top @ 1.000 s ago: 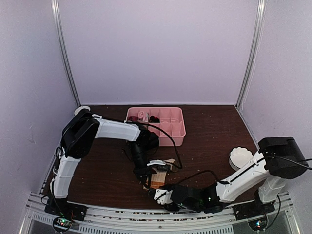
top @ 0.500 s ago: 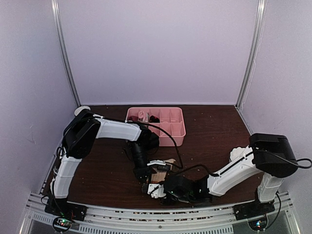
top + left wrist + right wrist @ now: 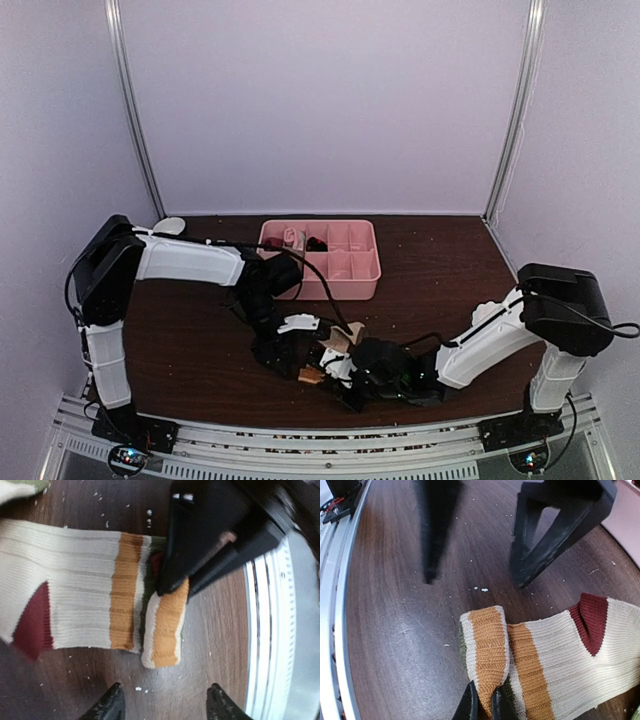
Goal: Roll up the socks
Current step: Roll the sock at the center of the board.
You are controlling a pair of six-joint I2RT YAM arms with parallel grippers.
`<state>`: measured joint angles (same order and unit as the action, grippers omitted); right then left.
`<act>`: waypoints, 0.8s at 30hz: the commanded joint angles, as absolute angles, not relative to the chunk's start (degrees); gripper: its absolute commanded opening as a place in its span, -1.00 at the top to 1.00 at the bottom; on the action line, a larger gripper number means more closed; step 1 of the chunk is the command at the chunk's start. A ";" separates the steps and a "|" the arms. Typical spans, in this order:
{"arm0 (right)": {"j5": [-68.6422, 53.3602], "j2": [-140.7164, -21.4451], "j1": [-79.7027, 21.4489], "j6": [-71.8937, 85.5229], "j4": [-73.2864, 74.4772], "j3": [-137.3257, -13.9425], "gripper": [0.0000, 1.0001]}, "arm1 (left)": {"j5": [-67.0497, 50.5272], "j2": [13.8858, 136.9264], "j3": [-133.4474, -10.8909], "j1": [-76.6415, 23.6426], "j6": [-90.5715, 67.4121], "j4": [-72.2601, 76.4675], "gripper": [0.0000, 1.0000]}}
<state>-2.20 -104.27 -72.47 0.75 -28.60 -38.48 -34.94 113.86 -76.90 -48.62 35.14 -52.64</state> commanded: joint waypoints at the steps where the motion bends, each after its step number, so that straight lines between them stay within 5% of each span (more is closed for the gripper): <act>1: -11.81 -107.06 -71.69 14.46 -23.98 -33.56 1.00 | -31.99 108.33 -71.94 -48.60 38.30 -43.62 -0.83; 2: -13.07 -107.29 -71.19 16.98 -25.54 -32.87 1.00 | -32.19 107.57 -70.86 -48.65 39.08 -43.39 -0.94; 11: -22.23 -111.54 -65.36 32.10 -31.47 -29.45 1.00 | -34.13 101.74 -67.16 -50.35 40.16 -38.21 -0.90; 14: -25.05 -113.98 -62.88 35.04 -32.87 -28.73 1.00 | -34.67 103.27 -69.45 -52.51 41.04 -40.29 -0.60; 17: -27.88 -116.83 -60.92 37.15 -33.01 -28.85 1.00 | -34.64 105.18 -70.84 -54.33 41.67 -40.69 0.16; 24: -29.18 -119.91 -59.28 39.74 -33.89 -28.09 1.00 | -32.10 108.84 -71.94 -56.33 43.34 -39.20 0.23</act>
